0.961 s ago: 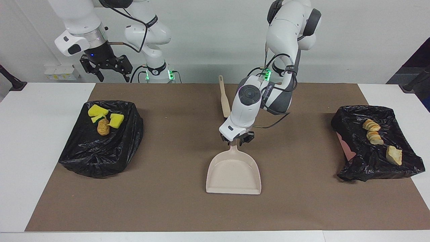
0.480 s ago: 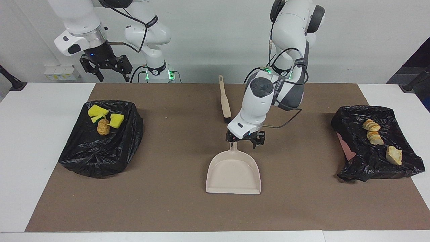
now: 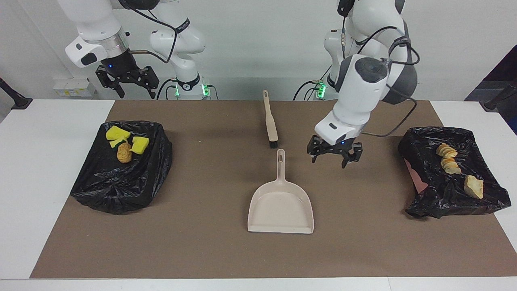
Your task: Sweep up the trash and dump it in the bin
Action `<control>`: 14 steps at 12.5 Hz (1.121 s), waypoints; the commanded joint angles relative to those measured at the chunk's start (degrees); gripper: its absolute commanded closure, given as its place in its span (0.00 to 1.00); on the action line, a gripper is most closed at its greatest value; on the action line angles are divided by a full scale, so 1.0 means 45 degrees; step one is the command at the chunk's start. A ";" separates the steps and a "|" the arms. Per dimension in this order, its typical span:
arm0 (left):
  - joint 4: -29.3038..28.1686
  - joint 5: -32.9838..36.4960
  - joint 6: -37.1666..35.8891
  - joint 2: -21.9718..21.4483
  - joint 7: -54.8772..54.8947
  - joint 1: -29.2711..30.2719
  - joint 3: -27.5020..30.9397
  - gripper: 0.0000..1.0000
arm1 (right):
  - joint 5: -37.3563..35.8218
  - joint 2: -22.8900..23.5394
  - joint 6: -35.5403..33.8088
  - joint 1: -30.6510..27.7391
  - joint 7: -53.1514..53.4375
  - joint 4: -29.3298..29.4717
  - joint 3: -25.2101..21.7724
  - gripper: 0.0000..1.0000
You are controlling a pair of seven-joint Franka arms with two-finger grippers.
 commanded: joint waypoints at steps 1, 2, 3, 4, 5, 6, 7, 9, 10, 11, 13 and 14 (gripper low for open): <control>-0.0579 0.0130 -0.0774 -0.1136 0.0779 0.0817 -0.0118 0.00 | -0.0151 -0.0306 -0.0038 -0.0143 -0.0360 -0.0329 0.0039 0.00; -0.0598 0.0110 -0.1166 -0.1449 0.1013 0.1092 -0.0118 0.00 | -0.0151 -0.0325 -0.0038 -0.0143 -0.0360 -0.0329 0.0039 0.00; -0.0617 0.0014 -0.1634 -0.1742 0.1170 0.1346 -0.0118 0.00 | -0.0151 -0.0306 -0.0038 -0.0143 -0.0360 -0.0329 0.0039 0.00; -0.0618 -0.0026 -0.2083 -0.1938 0.1326 0.1561 -0.0118 0.00 | -0.0151 -0.0325 -0.0038 -0.0143 -0.0360 -0.0329 0.0059 0.00; -0.0753 -0.0046 -0.2378 -0.2134 0.1405 0.1582 -0.0118 0.00 | -0.0151 -0.0306 -0.0038 -0.0143 -0.0360 -0.0329 0.0059 0.00; -0.1141 -0.0046 -0.2380 -0.2464 0.1425 0.1602 -0.0098 0.00 | -0.0151 -0.0325 -0.0038 -0.0143 -0.0360 -0.0329 0.0040 0.00; -0.1512 -0.0046 -0.2226 -0.2680 0.1445 0.1622 -0.0098 0.00 | -0.0151 -0.0326 -0.0038 -0.0143 -0.0360 -0.0329 0.0059 0.00; -0.1458 -0.0046 -0.2205 -0.2644 0.1484 0.1914 -0.0079 0.00 | -0.0151 -0.0326 -0.0038 -0.0143 -0.0360 -0.0329 0.0059 0.00; -0.1496 -0.0027 -0.2205 -0.2663 0.1484 0.1934 -0.0059 0.00 | -0.0151 -0.0306 -0.0038 -0.0143 -0.0360 -0.0329 0.0059 0.00; -0.1477 -0.0027 -0.2205 -0.2663 0.1484 0.1915 -0.0059 0.00 | -0.0151 -0.0325 -0.0038 -0.0143 -0.0360 -0.0329 0.0059 0.00; -0.1516 -0.0027 -0.2302 -0.2682 0.1484 0.1915 -0.0059 0.00 | -0.0151 -0.0326 -0.0038 -0.0143 -0.0360 -0.0348 0.0059 0.00; -0.1516 -0.0027 -0.2302 -0.2683 0.1503 0.1934 -0.0059 0.00 | -0.0151 -0.0326 -0.0038 -0.0143 -0.0360 -0.0329 0.0059 0.00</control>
